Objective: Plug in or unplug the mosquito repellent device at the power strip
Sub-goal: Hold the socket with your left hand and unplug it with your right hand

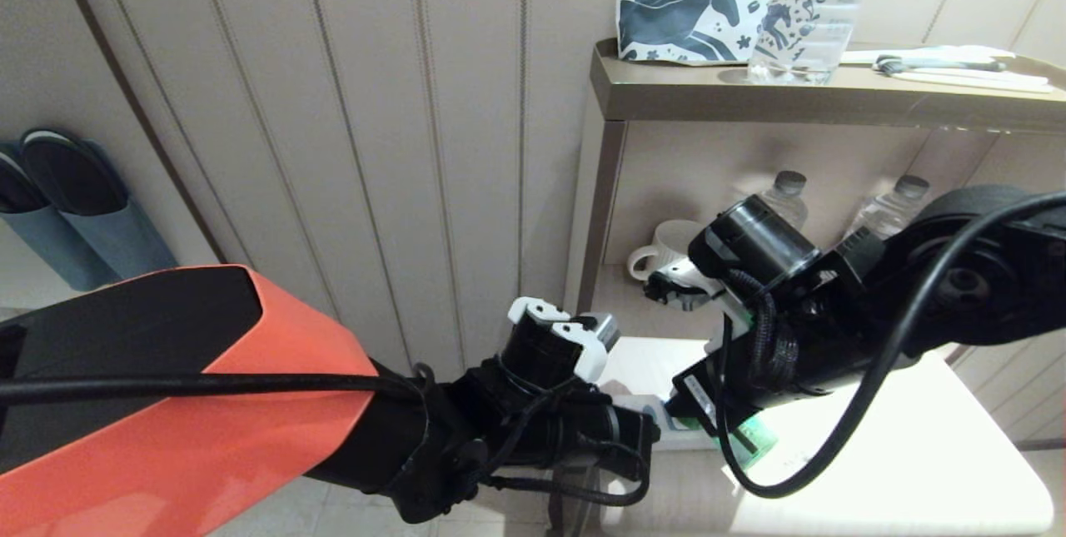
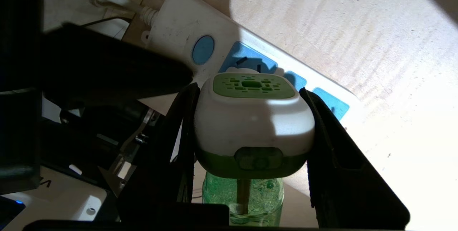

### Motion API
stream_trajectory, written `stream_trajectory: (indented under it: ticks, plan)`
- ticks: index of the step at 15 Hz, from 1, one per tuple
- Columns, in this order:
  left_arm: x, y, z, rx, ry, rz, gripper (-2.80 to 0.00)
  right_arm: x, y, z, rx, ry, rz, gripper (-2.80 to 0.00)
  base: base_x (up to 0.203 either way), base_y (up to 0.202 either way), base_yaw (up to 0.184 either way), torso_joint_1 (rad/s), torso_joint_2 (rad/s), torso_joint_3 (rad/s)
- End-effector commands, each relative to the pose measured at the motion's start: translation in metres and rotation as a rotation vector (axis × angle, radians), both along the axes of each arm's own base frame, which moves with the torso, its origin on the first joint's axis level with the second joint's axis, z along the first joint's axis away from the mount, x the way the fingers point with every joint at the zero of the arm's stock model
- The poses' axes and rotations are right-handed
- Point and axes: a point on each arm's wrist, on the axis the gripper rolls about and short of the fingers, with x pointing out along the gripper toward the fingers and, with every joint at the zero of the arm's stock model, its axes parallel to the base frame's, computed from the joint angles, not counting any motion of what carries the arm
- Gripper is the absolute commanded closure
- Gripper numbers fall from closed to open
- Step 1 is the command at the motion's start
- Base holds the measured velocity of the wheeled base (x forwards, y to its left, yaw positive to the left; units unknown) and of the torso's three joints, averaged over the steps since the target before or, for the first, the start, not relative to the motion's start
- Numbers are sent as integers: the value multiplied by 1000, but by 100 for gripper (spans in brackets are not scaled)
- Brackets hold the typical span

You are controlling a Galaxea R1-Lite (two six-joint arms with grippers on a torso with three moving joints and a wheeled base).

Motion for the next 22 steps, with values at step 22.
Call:
stream_trajectory:
  ticks: [22]
  plan:
    - [-19, 43, 87, -137, -105, 32, 0, -4, -5, 20, -14, -48, -25, 0, 0, 0, 0, 0, 0, 0]
